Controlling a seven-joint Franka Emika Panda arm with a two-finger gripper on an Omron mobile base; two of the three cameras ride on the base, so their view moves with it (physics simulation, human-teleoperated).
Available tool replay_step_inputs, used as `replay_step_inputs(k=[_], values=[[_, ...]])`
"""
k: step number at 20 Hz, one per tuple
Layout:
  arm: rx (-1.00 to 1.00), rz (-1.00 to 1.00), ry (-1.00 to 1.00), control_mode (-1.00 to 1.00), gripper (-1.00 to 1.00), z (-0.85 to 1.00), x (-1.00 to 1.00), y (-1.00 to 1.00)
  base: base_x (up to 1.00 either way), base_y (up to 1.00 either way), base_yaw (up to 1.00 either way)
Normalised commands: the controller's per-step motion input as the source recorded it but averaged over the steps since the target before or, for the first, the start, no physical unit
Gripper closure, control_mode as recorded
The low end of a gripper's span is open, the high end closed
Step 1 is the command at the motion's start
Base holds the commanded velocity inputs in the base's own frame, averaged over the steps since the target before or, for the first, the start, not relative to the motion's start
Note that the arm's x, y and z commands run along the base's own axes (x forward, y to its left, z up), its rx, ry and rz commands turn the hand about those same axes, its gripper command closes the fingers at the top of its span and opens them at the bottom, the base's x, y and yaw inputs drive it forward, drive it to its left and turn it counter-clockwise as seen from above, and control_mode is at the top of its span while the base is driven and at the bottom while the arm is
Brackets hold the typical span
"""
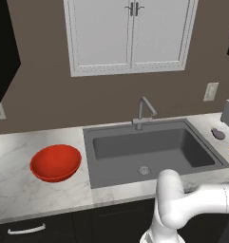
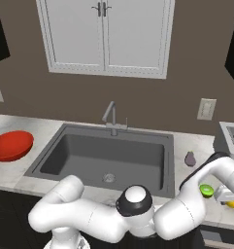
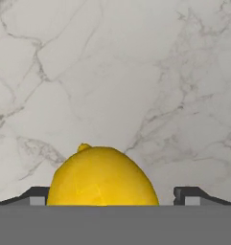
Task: There is a mixed pile of frozen fruits and vegetables on the counter. Locate all the frozen vegetables and place the items in a bowl on the counter. Take all the frozen fruits and defrost them in a running sink.
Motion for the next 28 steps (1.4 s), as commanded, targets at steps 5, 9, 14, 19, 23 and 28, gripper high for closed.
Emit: replay_step_inputs(k=[5,9,14,19,23,28], values=[[0.05,0.02,0.01,-1.0,1.0,-0.18,0.04,0.11,0.0,0.0,0.0],[0.07,0.05,0.0,-1.0,1.0,0.0,0.0,0.2,0.0,0.0,0.0],[0.1,0.04,0.0,-1.0,1.0,0.24,-0.03,0.38,0.0,0.0,0.0],[0.13,0.02,0.0,-1.0,1.0,0.52,-0.04,0.58,0.0,0.0,0.0],[0.15,0.03,0.0,-1.0,1.0,0.55,-0.03,0.68,0.0,0.0,0.0],[0.13,0.05,0.0,-1.0,1.0,0.3,0.0,0.81,0.0,0.0,0.0]])
